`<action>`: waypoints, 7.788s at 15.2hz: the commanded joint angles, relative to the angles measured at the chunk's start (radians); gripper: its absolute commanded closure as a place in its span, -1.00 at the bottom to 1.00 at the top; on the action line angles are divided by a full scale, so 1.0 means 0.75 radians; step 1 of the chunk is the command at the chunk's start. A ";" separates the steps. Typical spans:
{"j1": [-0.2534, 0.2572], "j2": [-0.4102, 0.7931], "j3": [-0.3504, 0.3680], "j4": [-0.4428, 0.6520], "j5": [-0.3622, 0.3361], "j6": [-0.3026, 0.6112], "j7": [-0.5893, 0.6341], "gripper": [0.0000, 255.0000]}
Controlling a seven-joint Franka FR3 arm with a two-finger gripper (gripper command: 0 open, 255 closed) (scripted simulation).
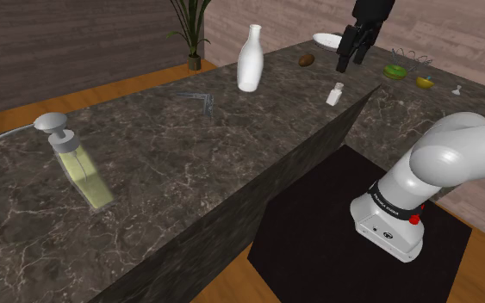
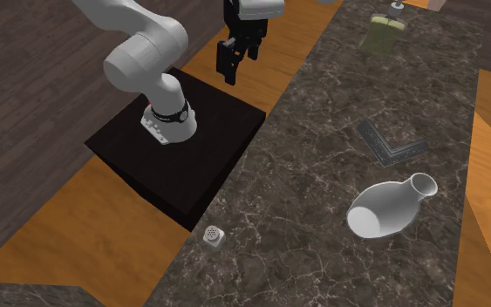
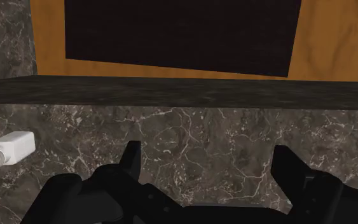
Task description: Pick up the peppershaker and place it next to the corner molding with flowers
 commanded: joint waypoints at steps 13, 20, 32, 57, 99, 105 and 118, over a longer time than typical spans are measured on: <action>-0.130 0.024 -0.367 -0.297 -0.210 0.508 -0.389 -1.00; -0.158 0.237 -0.625 -0.323 -0.263 0.850 -0.640 -1.00; 0.052 0.708 -1.056 -0.201 0.017 1.288 -1.134 -1.00; 0.085 0.750 -1.072 -0.196 0.060 1.318 -1.155 1.00; 0.123 0.567 -0.564 0.108 -0.052 0.873 -0.515 1.00; 0.205 0.692 -0.448 0.204 -0.013 0.906 -0.348 1.00; 0.358 1.070 -0.256 0.601 0.009 0.894 -0.015 1.00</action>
